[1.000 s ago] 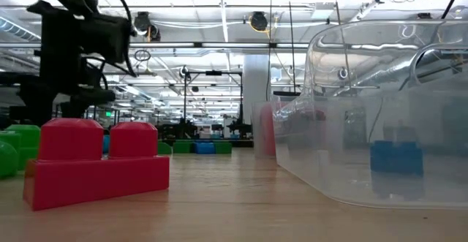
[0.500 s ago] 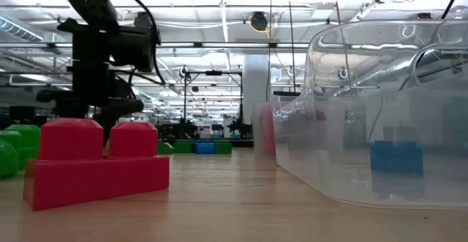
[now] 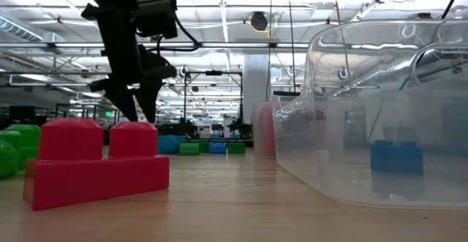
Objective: Pick & Place Toys
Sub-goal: Put the orange 3 stud game piece into the bottom transparent bin
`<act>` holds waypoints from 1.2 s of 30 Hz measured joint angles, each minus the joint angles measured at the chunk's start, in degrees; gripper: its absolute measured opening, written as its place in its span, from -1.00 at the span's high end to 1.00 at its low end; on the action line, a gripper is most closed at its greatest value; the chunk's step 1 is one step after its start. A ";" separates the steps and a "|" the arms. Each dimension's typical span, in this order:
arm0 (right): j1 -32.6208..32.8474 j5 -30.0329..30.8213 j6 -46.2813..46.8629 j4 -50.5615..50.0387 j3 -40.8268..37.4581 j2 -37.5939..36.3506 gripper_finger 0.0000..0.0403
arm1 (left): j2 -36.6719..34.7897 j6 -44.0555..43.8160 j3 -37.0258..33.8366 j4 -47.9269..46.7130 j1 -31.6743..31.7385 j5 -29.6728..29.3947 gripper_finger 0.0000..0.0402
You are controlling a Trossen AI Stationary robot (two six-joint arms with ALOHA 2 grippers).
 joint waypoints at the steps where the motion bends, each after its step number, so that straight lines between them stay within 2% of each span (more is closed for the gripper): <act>1: 0.00 0.00 0.00 0.00 0.01 0.00 -0.44 | 0.00 -0.14 0.00 -0.23 0.01 -0.03 -0.11; 9: 0.00 0.00 0.00 -0.15 0.00 0.00 -0.44 | 0.63 -5.93 -0.33 -5.54 2.03 -1.32 -0.11; 16: 0.00 0.00 0.00 -0.13 0.01 0.00 -0.44 | 1.26 -6.51 -5.28 2.68 3.58 1.18 -0.11; 32: 0.02 0.00 0.00 -0.09 0.00 0.00 -0.44 | 1.25 -7.08 -11.66 13.65 3.47 0.63 -0.11; 36: 0.02 0.00 0.00 -0.09 0.00 0.00 -0.44 | 1.25 -7.06 -12.66 13.63 2.95 -1.13 0.04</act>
